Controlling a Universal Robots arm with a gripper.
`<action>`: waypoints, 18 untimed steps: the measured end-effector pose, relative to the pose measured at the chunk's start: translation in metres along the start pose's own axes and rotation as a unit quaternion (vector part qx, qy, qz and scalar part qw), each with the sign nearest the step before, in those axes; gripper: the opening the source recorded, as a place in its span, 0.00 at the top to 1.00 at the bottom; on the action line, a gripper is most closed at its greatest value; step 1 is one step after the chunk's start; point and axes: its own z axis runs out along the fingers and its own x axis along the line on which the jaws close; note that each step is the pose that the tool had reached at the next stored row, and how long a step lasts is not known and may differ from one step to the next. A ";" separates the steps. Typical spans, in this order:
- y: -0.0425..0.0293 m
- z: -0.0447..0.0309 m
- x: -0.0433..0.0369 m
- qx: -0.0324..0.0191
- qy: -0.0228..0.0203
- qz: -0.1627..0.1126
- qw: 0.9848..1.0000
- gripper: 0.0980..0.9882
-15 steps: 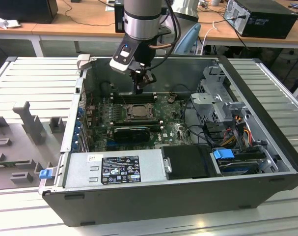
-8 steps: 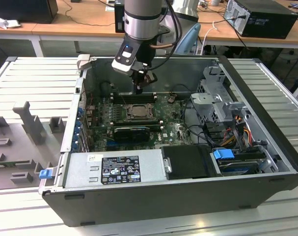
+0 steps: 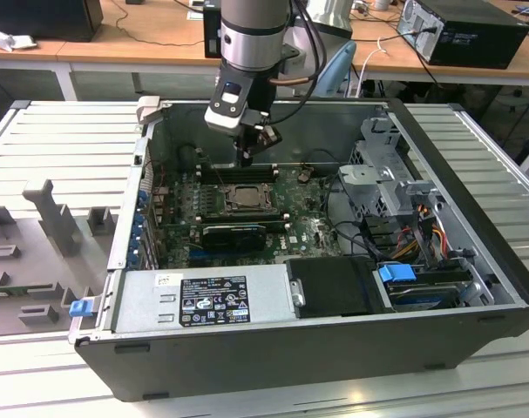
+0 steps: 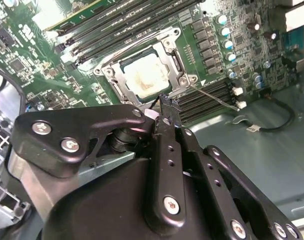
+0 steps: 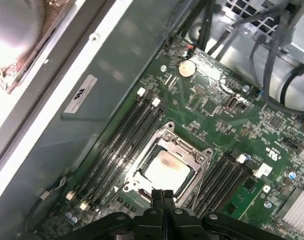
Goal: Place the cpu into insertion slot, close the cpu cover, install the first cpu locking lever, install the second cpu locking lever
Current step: 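Install the first cpu locking lever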
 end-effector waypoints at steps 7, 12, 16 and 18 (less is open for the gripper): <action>0.0000 0.0003 0.0000 0.004 0.001 -0.065 0.998 0.99; 0.0000 0.0005 0.0000 0.007 0.001 -0.111 0.994 0.99; 0.0000 0.0007 0.0000 0.009 0.001 -0.149 0.989 0.99; 0.0000 0.0008 0.0000 0.010 0.002 -0.169 0.986 0.99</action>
